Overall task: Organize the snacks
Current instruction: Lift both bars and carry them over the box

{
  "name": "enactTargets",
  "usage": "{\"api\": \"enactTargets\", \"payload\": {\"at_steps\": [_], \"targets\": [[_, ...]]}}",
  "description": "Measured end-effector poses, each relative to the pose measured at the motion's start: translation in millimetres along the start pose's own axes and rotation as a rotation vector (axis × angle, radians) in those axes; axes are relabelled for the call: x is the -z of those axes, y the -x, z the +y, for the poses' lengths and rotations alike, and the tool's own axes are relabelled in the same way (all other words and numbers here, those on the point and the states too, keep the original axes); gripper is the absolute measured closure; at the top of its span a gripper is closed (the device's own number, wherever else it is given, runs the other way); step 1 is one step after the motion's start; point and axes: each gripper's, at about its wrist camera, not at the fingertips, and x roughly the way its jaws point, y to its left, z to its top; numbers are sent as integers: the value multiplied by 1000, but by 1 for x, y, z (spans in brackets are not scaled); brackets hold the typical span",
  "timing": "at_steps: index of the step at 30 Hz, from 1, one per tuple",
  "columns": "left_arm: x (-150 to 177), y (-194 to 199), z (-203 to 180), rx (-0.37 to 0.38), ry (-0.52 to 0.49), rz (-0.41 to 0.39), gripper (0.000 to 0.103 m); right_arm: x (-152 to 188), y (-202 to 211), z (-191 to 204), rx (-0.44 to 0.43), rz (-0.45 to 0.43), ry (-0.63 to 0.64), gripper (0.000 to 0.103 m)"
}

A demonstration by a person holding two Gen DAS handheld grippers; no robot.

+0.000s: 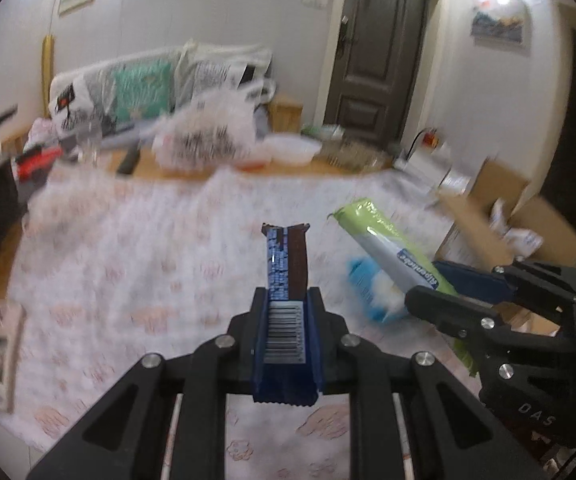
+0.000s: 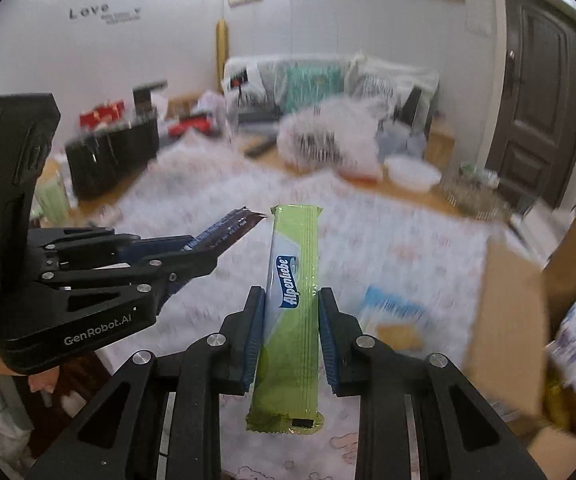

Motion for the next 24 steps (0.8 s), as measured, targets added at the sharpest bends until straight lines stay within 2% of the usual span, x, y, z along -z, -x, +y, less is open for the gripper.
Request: {"api": "enactTargets", "payload": {"at_steps": [5, 11, 16, 20, 24], "targets": [[-34, 28, -30, 75, -34, -80, 87, -17, 42, -20, 41, -94, -21, 81], [-63, 34, -88, 180, -78, -110, 87, -10, 86, -72, 120, -170, -92, 81], [-79, 17, -154, 252, -166, -83, 87, 11, 115, -123, 191, -198, -167, 81], [-84, -6, -206, 306, -226, -41, 87, 37, 124, -166, 248, -174, -244, 81], [-86, -39, -250, 349, -251, 32, 87, 59, 124, -200, 269, -139, -309, 81]]}}
